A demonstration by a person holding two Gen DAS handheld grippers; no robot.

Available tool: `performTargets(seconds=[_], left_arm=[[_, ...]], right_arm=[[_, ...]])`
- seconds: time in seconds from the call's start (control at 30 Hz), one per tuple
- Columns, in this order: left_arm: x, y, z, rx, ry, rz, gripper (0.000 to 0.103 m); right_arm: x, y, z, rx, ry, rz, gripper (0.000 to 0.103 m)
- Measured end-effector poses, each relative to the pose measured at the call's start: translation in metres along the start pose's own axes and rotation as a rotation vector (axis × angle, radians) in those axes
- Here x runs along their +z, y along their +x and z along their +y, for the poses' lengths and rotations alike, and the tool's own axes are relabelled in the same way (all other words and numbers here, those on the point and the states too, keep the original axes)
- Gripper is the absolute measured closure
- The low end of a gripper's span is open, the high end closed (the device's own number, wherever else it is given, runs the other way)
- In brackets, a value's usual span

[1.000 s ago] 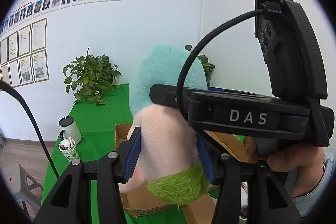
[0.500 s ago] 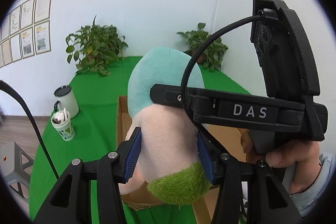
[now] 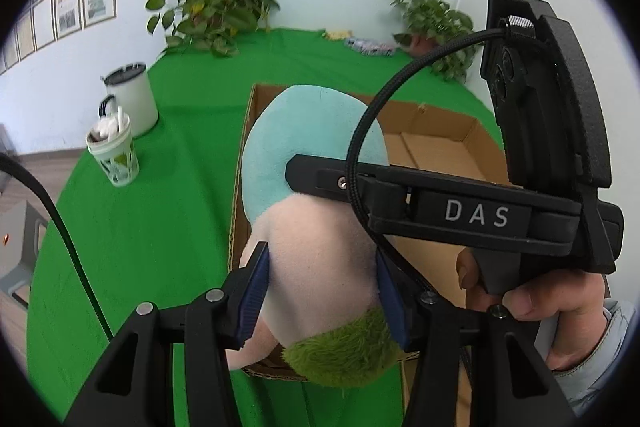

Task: Organize objects
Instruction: 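Lower the plush toy into the box and open the left gripper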

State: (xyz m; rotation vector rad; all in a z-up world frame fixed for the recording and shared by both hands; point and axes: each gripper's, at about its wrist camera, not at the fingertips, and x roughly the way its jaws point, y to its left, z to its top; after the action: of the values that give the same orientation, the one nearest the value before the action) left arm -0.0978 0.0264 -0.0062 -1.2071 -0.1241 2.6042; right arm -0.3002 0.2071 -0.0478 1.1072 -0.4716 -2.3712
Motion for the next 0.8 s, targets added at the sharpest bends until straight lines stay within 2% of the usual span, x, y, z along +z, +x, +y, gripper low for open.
performTargets(seconds=[0.2, 0.3, 0.4, 0.57, 0.6, 0.63, 0.67, 0.8], left_arm=[[-0.013, 0.017, 0.003, 0.012, -0.043, 0.058, 0.054], [-0.018, 0.020, 0.009, -0.007, -0.103, 0.069, 0.054], [-0.022, 0.018, 0.015, -0.007, -0.151, 0.066, 0.054], [-0.022, 0.015, 0.011, 0.005, -0.159, 0.068, 0.053], [-0.022, 0.015, 0.011, 0.008, -0.160, 0.068, 0.052], [-0.024, 0.013, 0.009, 0.019, -0.153, 0.069, 0.051], [-0.023, 0.012, 0.010, 0.022, -0.148, 0.064, 0.051], [-0.028, -0.004, 0.000, 0.077, -0.071, 0.047, 0.052]], right_arm=[[-0.010, 0.054, -0.032, -0.009, 0.081, 0.106, 0.031], [-0.008, 0.071, -0.038, -0.041, 0.113, 0.158, 0.024], [-0.010, 0.073, -0.037, -0.038, 0.128, 0.158, 0.020], [-0.008, 0.062, -0.025, -0.055, 0.126, 0.152, 0.020], [-0.012, 0.059, -0.020, -0.069, 0.124, 0.164, 0.022], [-0.015, 0.061, -0.018, -0.077, 0.121, 0.177, 0.033], [-0.016, 0.065, -0.018, -0.065, 0.125, 0.173, 0.035], [-0.029, 0.055, -0.014, -0.104, 0.111, 0.144, 0.041]])
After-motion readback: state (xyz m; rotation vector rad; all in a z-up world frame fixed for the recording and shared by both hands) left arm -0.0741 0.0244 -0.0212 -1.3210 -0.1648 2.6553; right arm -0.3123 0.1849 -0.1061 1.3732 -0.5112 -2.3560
